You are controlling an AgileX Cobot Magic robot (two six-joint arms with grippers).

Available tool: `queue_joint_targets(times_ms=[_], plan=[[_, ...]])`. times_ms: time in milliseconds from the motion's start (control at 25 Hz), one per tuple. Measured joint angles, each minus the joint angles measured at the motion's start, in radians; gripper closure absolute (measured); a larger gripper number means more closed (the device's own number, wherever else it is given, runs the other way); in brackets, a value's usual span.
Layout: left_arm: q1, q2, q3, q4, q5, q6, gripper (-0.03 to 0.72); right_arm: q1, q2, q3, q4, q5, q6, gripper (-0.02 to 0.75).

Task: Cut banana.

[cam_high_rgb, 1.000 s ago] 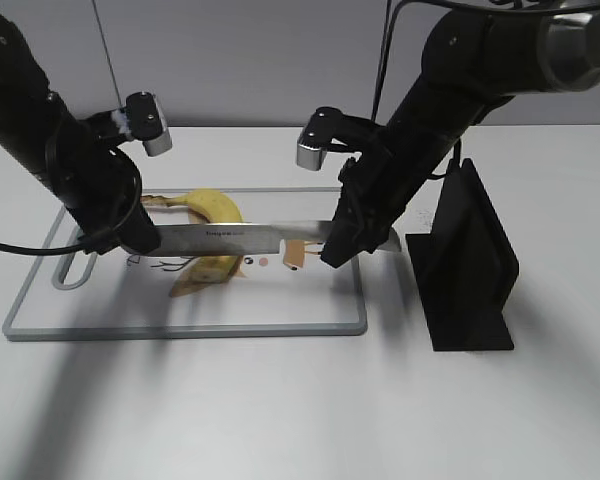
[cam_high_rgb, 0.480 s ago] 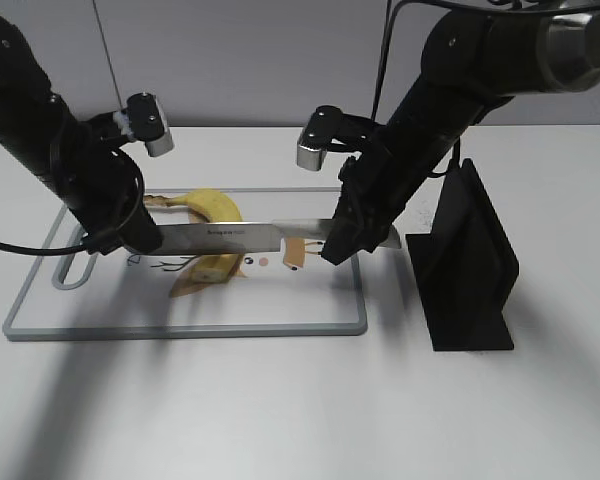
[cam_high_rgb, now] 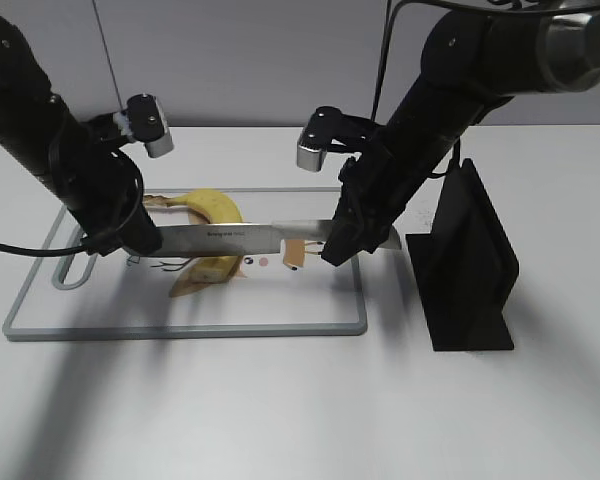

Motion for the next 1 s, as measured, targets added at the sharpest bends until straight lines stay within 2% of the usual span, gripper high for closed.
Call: queue_joint_targets(times_ms=[1000], plan=[[0.0,0.035,-0.011,-0.003,0.003,-0.002,0.631,0.0,0.038,-0.002,-0.005,-0.031,-0.037,0.518]])
